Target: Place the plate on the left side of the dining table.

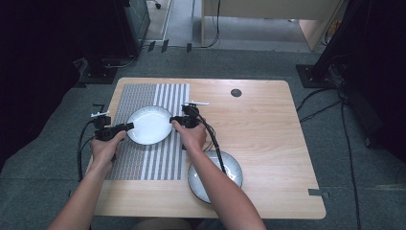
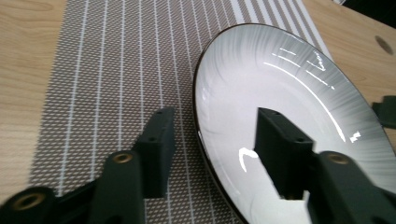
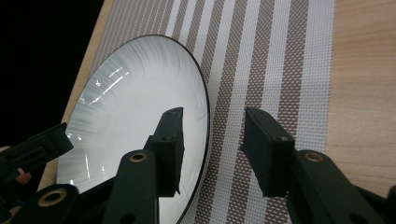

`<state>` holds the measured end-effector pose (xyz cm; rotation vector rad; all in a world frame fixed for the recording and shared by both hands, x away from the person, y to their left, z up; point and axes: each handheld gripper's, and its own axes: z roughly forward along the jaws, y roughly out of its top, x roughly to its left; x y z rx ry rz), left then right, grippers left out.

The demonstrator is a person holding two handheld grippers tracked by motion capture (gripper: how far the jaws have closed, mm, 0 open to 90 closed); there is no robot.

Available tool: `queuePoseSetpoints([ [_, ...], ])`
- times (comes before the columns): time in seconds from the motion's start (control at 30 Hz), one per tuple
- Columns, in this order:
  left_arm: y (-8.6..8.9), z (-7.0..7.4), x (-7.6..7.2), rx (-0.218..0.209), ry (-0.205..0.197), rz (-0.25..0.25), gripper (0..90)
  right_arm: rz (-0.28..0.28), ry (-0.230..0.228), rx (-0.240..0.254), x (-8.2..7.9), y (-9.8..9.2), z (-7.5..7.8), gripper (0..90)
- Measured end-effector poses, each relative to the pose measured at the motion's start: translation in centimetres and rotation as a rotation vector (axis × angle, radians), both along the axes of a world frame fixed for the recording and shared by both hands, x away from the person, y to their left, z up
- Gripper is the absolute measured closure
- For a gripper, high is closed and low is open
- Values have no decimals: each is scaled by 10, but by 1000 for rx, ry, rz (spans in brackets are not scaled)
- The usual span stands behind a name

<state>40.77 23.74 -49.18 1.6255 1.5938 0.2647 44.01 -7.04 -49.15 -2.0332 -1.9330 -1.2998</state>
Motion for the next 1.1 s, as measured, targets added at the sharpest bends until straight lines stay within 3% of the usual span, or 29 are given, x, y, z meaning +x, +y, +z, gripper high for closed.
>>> queuePoseSetpoints([
  [0.1,3,4,-5,23,-6,11,253,29,-56,-9,-4,-7,5,555],
  [0.13,3,4,-5,23,-6,11,216,29,-56,-9,-4,-7,5,555],
  [0.2,5,6,-8,24,-19,17,179,72,-121,-12,-6,-10,6,489],
  [0.23,6,7,-10,24,-30,18,157,97,-169,-44,-9,-14,8,434],
  [0.3,8,9,-17,30,-55,2,142,108,-198,-72,-11,-19,10,377],
  [0.53,14,14,-31,1,-97,-37,95,122,-212,-67,-18,-34,20,297],
  [0.6,14,16,-35,6,-106,-34,94,140,-213,-127,-23,-39,24,301],
  [0.73,12,19,-43,5,-110,-54,95,140,-220,-110,-28,-47,25,298],
  [1.1,0,15,-70,63,-129,-83,96,162,-236,-105,-47,-71,31,270],
])
